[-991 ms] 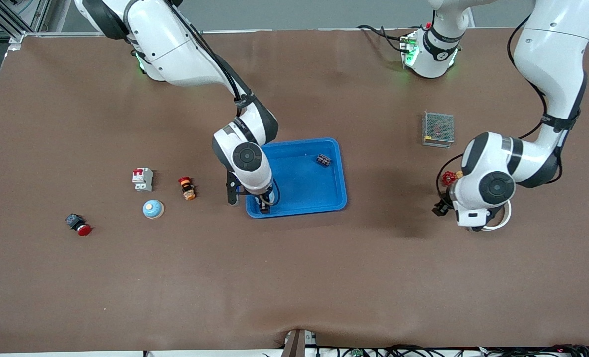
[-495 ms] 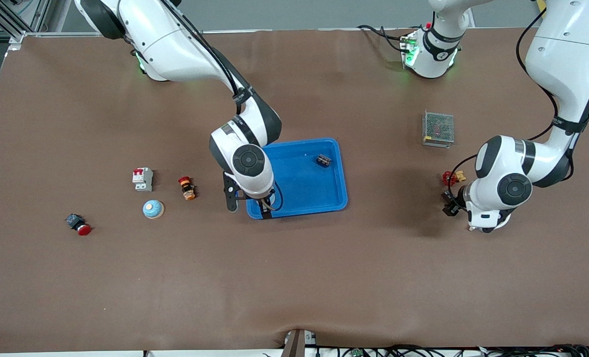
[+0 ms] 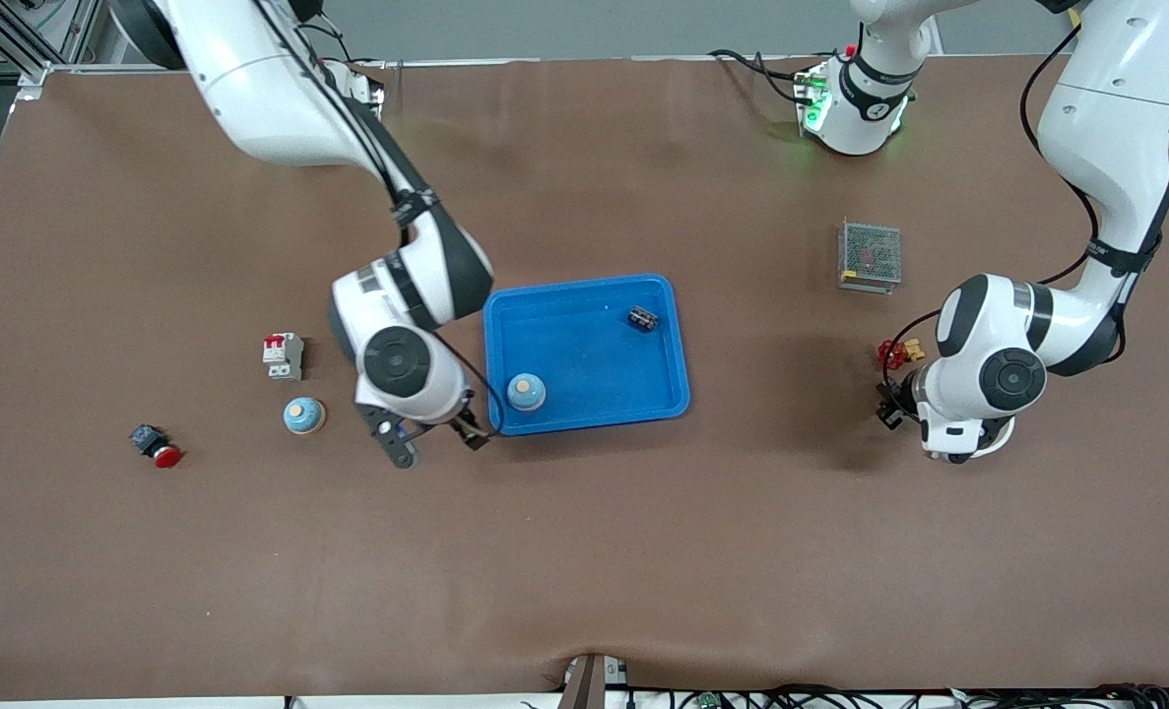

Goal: Place electrolytic capacitor and blue bell in tray
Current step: 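Grasp another capacitor with the left gripper while the right gripper grasps another bell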

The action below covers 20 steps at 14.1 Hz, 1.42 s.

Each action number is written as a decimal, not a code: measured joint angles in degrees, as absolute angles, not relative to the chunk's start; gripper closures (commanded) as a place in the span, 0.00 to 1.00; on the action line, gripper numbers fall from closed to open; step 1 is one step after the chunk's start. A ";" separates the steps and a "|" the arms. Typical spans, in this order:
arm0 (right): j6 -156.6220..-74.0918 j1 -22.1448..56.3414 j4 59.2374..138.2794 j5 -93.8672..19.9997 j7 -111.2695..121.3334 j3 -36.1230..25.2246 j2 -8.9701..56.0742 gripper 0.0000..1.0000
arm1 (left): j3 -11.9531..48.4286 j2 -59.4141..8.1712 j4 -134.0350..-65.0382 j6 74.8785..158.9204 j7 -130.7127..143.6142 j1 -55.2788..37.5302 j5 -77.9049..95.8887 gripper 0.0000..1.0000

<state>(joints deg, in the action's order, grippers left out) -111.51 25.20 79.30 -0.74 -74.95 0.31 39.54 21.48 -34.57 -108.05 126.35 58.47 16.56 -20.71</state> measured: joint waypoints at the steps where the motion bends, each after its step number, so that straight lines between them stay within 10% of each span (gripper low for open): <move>1: -111.21 23.34 79.90 -0.73 -70.23 0.20 38.46 0.00 | 21.48 -34.78 -108.05 126.47 58.47 16.56 -20.71 0.69; 5: -111.26 15.31 84.31 -0.57 -51.97 -0.02 34.29 0.00 | 21.51 -34.99 -108.05 126.80 58.47 16.56 -20.73 1.00; 20: -142.38 6.63 116.32 2.84 -16.14 0.17 24.25 0.00 | 33.09 -34.58 -106.31 125.32 77.30 16.03 -20.66 1.00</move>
<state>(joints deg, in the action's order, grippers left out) -142.38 6.63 116.32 2.84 -16.14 0.17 24.25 33.09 -34.58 -106.31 125.32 77.30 16.03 -20.66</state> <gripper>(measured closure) 0.000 0.661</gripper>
